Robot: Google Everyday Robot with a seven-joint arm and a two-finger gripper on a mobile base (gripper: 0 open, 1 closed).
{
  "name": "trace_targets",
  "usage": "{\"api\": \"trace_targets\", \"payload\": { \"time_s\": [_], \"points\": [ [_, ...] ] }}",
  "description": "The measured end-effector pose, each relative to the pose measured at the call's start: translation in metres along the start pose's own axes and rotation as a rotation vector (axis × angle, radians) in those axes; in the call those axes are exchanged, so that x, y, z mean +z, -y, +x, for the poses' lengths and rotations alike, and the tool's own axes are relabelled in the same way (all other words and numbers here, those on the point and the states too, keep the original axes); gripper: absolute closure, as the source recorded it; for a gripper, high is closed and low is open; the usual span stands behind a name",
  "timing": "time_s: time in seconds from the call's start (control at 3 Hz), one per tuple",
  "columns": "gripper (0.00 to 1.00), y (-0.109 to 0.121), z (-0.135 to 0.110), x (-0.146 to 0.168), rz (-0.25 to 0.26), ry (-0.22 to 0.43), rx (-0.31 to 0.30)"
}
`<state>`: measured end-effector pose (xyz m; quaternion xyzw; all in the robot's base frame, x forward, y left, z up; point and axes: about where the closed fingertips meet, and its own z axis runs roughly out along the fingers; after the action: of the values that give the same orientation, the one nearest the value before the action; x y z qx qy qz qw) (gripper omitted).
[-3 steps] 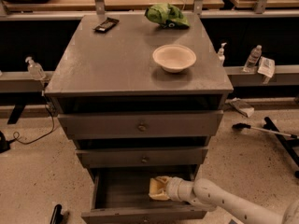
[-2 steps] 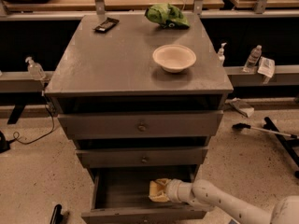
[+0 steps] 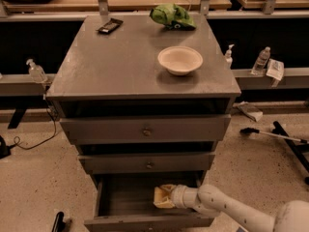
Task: Place sponge into bottom drawer
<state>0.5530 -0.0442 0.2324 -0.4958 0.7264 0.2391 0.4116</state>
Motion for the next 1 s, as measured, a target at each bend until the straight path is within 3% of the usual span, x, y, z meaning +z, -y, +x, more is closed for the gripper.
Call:
{"api": "trace_targets", "payload": {
  "time_s": [0.33, 1.0],
  "points": [
    [1.0, 0.01, 0.005, 0.013, -0.017, 0.002, 0.006],
    [0.59, 0.02, 0.012, 0.023, -0.022, 0.002, 0.027]
  ]
}}
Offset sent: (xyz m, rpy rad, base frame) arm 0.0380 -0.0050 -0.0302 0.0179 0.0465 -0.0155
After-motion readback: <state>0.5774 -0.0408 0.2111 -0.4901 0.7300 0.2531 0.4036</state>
